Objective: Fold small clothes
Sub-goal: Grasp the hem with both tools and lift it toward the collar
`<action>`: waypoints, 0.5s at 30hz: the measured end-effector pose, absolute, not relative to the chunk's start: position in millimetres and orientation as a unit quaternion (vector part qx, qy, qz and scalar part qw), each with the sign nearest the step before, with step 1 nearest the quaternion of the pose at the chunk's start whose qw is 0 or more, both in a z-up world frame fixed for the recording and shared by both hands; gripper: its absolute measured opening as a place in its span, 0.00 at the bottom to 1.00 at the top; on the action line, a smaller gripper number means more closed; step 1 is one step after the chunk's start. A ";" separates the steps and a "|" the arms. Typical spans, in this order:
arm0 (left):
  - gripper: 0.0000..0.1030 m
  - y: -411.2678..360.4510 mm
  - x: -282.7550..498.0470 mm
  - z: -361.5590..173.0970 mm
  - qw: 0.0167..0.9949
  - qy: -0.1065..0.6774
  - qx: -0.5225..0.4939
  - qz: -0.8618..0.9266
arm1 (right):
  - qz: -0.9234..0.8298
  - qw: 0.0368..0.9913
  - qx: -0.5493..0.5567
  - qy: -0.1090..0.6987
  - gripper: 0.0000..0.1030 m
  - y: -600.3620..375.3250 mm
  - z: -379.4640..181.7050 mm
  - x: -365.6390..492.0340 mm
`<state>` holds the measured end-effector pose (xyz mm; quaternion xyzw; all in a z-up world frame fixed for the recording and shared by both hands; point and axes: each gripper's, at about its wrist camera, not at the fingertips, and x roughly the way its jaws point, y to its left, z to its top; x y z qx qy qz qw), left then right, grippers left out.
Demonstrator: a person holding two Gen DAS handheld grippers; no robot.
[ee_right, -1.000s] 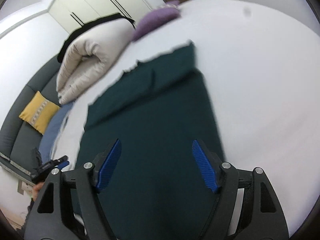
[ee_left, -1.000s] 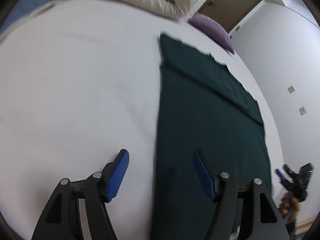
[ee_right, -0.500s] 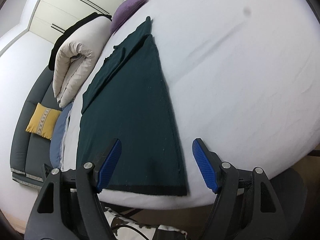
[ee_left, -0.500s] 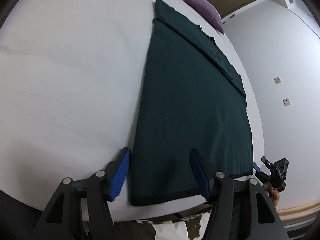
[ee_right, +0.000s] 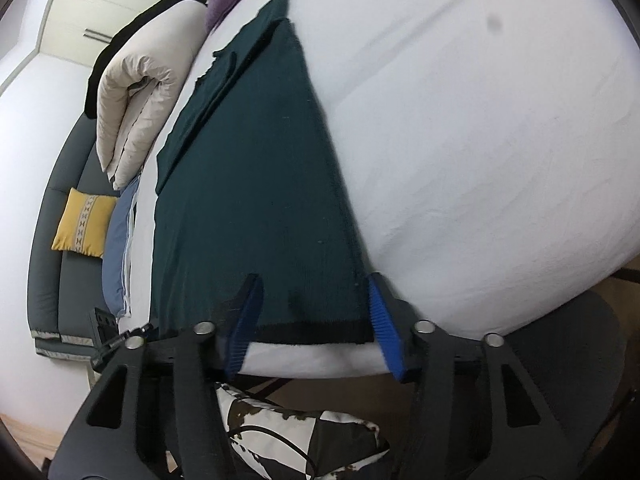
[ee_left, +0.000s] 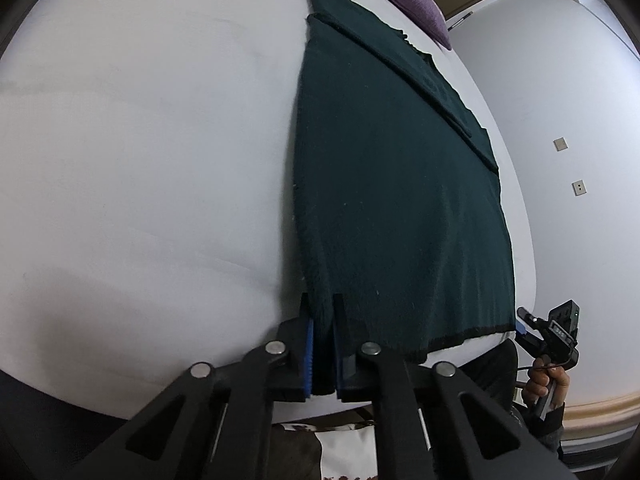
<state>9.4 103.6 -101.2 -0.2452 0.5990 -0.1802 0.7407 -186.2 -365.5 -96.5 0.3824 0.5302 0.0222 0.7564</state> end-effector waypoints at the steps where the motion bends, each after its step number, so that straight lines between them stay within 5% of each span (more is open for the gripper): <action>1: 0.07 104.1 8.0 -100.3 0.742 0.597 -0.247 -0.181 | 0.022 0.754 0.385 0.531 0.33 -366.6 -97.4 -186.0; 5: 0.06 108.6 3.0 -96.2 0.744 0.591 -0.254 -0.183 | 0.025 0.747 0.387 0.540 0.11 -367.3 -101.3 -189.3; 15: 0.06 133.1 2.8 -49.2 0.743 0.507 -0.377 -0.222 | 0.058 0.774 0.414 0.475 0.07 -374.5 -58.8 -192.5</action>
